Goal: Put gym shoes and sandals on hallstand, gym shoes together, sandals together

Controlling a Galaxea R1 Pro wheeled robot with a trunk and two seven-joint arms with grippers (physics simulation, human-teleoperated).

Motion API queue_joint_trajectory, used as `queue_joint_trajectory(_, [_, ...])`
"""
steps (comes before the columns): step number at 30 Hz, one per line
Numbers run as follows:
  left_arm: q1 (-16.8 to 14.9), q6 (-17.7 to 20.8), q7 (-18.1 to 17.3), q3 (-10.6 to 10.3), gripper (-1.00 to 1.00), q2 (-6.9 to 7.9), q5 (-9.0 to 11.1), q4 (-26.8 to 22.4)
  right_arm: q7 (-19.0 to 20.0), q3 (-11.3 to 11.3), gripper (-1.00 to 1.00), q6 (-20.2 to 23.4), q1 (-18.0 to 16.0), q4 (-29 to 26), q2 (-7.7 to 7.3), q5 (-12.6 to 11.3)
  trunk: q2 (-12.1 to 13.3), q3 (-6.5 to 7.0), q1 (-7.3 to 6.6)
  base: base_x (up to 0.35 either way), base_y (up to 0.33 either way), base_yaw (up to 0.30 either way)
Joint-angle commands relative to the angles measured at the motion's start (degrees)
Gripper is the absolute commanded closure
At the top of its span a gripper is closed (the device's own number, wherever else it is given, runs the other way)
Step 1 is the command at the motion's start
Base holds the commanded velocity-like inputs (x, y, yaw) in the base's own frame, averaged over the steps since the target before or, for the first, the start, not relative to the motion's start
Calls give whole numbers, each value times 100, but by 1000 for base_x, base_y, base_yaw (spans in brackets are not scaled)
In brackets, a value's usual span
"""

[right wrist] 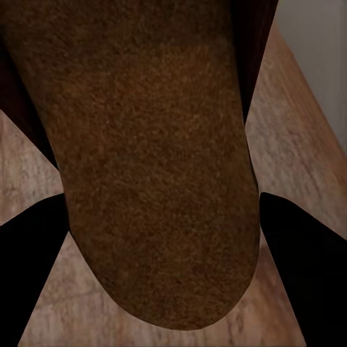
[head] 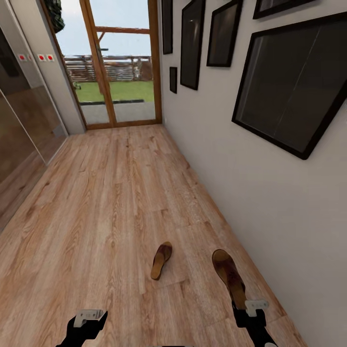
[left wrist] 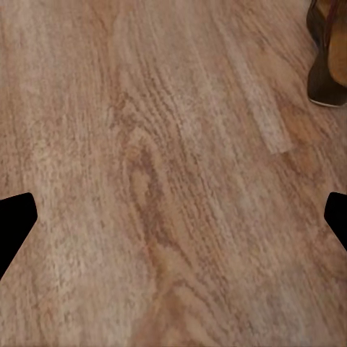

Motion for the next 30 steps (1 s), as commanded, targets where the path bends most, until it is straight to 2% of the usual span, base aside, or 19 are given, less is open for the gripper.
queue_joint_trajectory(1, [-6, -28, -36, 49, -100, -3, -46, 2, 3, -44, 100, -19, -4, 7, 4, 56, -2, -4, -1, 0, 0, -4])
queue_joint_trajectory(22, [-6, -11, -36, 12, -100, -9, -87, 3, 55, -33, 100, -15, -4, 9, -33, 104, -2, -4, -1, 0, 0, 0])
queue_joint_trajectory(30, [-95, 82, 57, -29, -100, -87, -148, 47, 73, -12, 100, 10, -4, -99, -14, 97, -2, -4, -1, 0, 0, 0])
